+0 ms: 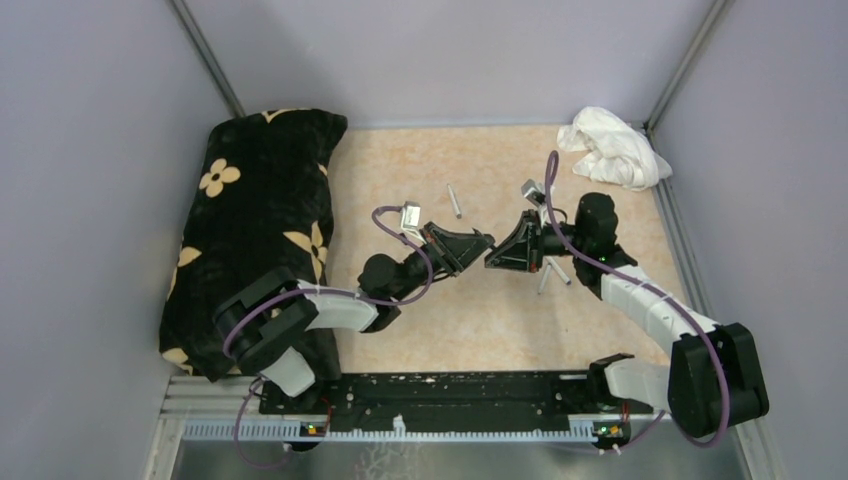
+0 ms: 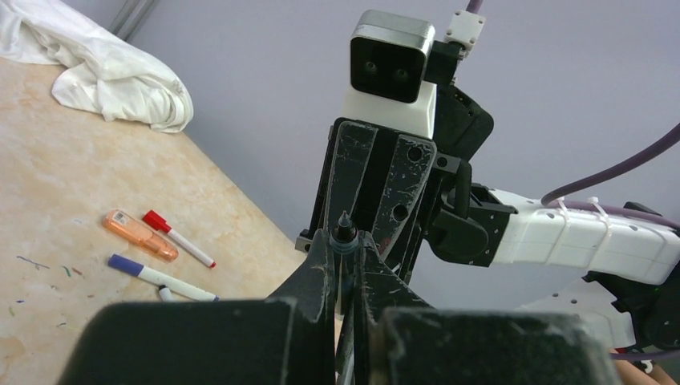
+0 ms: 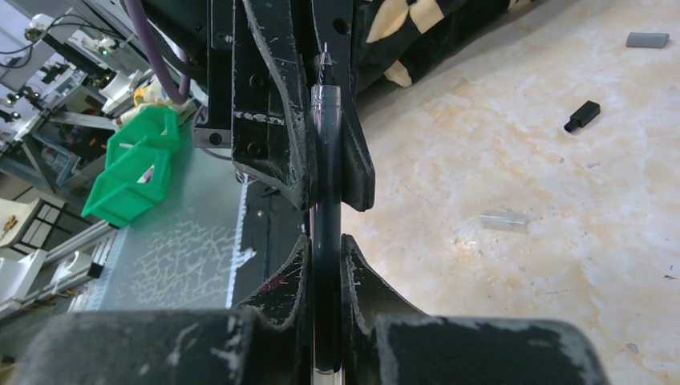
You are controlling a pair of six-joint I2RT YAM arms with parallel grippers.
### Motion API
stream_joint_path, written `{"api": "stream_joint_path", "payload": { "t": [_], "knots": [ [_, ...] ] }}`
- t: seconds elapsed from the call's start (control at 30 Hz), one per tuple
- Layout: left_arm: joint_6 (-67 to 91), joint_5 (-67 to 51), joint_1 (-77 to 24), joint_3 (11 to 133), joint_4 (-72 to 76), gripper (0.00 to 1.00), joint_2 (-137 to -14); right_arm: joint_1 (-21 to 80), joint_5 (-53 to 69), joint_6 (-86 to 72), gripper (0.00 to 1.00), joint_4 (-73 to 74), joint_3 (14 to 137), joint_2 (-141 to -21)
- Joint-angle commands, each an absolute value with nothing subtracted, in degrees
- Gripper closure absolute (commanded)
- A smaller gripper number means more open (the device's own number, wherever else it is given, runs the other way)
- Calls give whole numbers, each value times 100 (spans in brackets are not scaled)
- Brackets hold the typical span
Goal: Insert the pens into the pen caps
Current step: Pick up the pen from the center of the board.
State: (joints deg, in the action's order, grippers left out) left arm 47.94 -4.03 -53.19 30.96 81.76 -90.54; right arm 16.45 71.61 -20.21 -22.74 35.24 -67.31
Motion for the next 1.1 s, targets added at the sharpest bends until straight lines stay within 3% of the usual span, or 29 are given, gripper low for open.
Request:
{"api": "stream_joint_path", "payload": {
  "t": [0.0, 0.07, 0.3, 0.37, 0.57, 0.77, 1.07],
  "knots": [
    [4860, -359, -5353, 3133, 8587, 100, -9192, 1751, 7391, -2019, 100, -2582, 3583, -6761],
    [4853, -332, -5353, 3102, 8572, 96, -9161, 1749, 7425, -1870, 100, -2402, 3639, -6751],
    [4404, -214, -5344, 2532, 7726, 42, -8243, 1630, 7679, 74, 100, -505, 4096, -6711],
    [4116, -234, -5328, 2369, 6732, 29, -7721, 1532, 7645, 571, 100, -71, 4199, -6706],
    [3081, 153, -5283, 2634, 2826, 2, -6231, 1239, 7194, 1604, 100, 1050, 4489, -6640],
    [2275, 383, -5187, 2923, 1085, 1, -5822, 1050, 6811, 2092, 100, 1480, 4583, -6531],
    [1416, 940, -5144, 3879, -111, 6, -6892, 875, 6757, 2126, 100, 1477, 4562, -6513]
  ]
}}
